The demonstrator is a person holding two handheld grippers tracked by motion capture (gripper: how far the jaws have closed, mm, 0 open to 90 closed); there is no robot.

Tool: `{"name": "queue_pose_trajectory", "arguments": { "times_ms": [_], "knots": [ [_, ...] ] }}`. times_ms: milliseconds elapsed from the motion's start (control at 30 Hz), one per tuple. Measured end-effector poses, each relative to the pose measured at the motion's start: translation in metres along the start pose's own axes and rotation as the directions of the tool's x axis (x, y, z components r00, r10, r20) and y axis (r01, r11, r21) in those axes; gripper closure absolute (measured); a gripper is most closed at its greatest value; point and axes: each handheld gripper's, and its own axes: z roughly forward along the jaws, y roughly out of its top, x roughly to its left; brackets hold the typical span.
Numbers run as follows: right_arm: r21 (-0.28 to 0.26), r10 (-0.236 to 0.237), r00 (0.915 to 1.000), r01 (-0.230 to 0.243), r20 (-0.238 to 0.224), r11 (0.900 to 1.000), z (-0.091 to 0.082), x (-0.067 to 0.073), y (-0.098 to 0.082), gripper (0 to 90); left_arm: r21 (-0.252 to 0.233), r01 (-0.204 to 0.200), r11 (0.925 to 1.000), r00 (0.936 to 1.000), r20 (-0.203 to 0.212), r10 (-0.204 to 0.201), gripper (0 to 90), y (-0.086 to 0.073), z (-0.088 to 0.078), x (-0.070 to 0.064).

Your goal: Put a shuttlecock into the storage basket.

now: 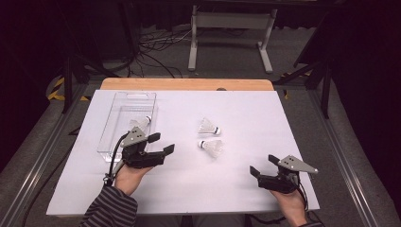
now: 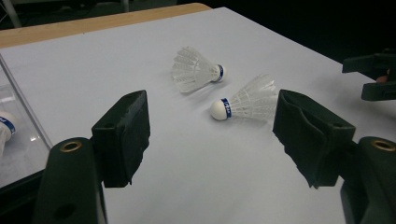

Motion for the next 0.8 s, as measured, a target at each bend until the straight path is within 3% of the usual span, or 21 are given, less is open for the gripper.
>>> {"name": "queue_pose_trajectory", "arguments": {
  "times_ms": [800],
  "knots": [
    [0.002,0.001,1.0,-0.001,-0.001,1.0,0.0,0.0,0.0,11.9,0.026,-0.003,0.9997,0.9998,0.019,0.002,29.0,0.007,0.02,-0.001]
  ]
}}
